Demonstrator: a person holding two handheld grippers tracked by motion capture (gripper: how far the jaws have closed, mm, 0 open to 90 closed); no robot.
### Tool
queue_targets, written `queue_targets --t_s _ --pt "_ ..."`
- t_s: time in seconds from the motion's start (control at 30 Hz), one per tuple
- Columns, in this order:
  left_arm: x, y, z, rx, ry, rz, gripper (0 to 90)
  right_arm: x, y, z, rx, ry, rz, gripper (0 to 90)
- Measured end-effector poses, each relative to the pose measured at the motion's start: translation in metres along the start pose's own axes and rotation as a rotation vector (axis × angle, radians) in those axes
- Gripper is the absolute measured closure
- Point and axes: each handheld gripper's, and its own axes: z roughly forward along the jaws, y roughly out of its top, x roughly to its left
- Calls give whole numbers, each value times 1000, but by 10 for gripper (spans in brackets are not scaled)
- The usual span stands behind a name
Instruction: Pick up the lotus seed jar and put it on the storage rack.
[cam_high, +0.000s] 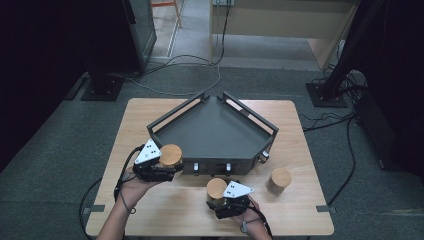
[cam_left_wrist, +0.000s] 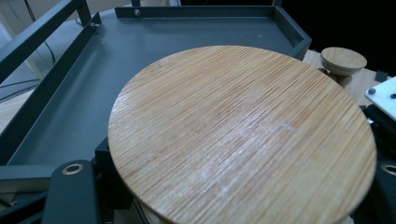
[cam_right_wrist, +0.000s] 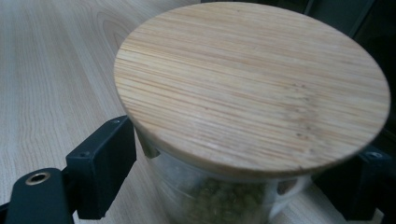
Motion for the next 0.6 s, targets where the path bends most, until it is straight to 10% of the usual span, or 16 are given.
queue_targets --t_s 0.6 --pt "6 14 5 -2 -4 0 251 0 0 0 0 0 1 134"
